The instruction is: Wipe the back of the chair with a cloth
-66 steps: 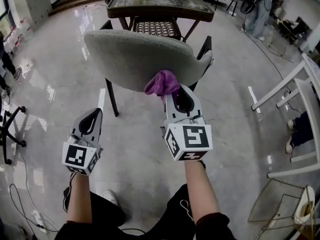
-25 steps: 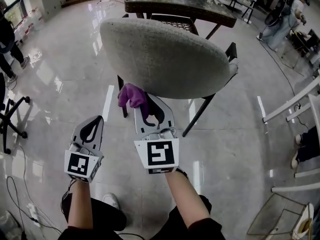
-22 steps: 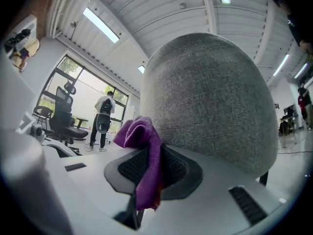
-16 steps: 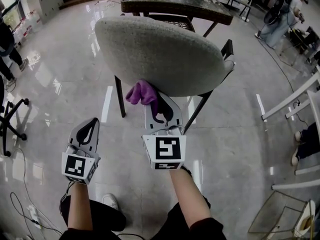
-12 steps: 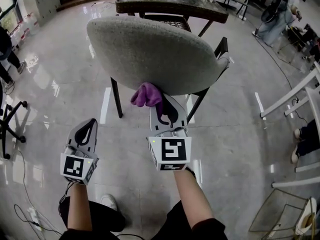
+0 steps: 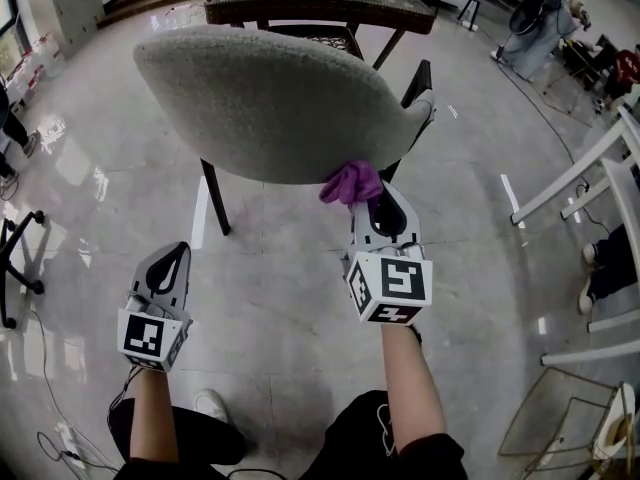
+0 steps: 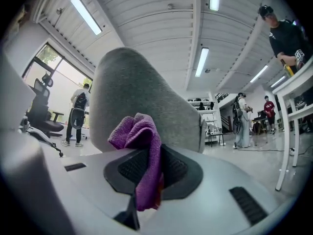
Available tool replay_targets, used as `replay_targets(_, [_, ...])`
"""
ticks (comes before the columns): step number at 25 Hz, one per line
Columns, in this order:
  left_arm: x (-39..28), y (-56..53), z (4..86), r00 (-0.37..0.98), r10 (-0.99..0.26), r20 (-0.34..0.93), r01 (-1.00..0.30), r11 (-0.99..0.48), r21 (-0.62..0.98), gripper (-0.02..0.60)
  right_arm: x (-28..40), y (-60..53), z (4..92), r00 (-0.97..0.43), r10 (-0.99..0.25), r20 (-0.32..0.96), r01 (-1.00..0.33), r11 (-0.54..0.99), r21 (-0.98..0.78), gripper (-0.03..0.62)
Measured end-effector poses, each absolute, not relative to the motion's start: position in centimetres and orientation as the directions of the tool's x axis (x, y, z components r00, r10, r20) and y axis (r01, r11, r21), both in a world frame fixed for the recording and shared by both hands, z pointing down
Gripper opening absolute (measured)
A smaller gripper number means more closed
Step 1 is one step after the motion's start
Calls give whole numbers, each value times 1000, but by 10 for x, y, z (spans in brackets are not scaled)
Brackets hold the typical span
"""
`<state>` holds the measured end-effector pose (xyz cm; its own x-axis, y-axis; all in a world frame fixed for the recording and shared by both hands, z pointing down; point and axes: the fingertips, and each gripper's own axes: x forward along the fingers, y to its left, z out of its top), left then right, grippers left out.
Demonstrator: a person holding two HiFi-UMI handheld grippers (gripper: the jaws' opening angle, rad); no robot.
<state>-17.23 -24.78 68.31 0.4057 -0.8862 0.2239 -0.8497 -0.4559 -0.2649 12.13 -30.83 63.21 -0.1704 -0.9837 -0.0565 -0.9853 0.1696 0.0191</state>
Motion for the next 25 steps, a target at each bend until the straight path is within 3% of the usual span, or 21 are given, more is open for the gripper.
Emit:
replay_targets(7, [-182,-243,691,447,-879,164,-815,-476,-330,9,170,-326,641,-107,-994,-25,-993,105,49,77])
replay_targets(14, [-197,-236,696,425,-885,189,-820,-465,-333,9,205,-341,653,-25,-999,21,-999,25,-23,77])
replay_targets(25, [-193,-242,692,441,-876,196,-819,-482,-313,9,202,-322,649,-25,-1000,6,-1000,25,7,77])
